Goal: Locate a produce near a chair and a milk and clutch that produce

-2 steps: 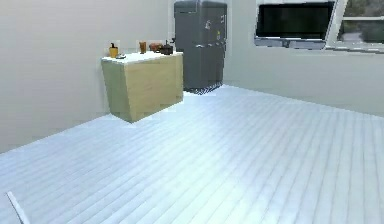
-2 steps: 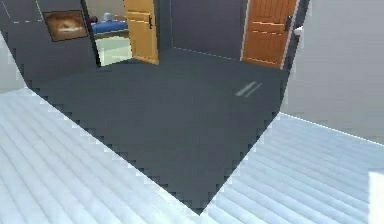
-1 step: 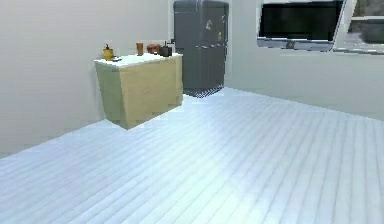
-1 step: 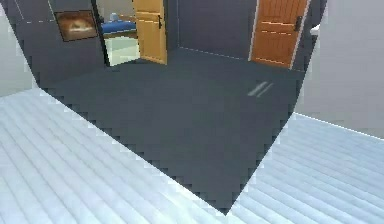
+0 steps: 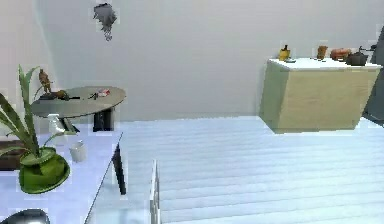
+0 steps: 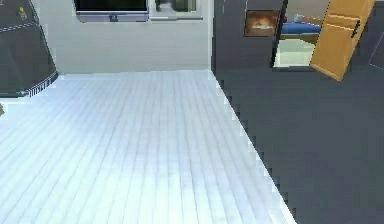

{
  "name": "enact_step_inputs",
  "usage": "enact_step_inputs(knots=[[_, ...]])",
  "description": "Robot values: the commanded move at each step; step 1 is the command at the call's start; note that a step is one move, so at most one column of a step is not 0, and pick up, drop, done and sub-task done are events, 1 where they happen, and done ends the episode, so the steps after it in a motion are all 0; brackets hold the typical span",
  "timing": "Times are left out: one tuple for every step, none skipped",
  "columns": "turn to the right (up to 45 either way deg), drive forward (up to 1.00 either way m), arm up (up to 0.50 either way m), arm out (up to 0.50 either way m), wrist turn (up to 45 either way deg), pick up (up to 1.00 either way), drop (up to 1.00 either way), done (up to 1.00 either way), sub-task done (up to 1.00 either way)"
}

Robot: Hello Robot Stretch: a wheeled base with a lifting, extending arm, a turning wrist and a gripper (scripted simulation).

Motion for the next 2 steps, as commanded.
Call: enact_step_inputs(knots=[[-45.0,0.00,0.00,0.00,0.0,0.00,0.00,0.00,0.00],[-45.0,0.00,0.00,0.00,0.0,0.00,0.00,0.00,0.00]])
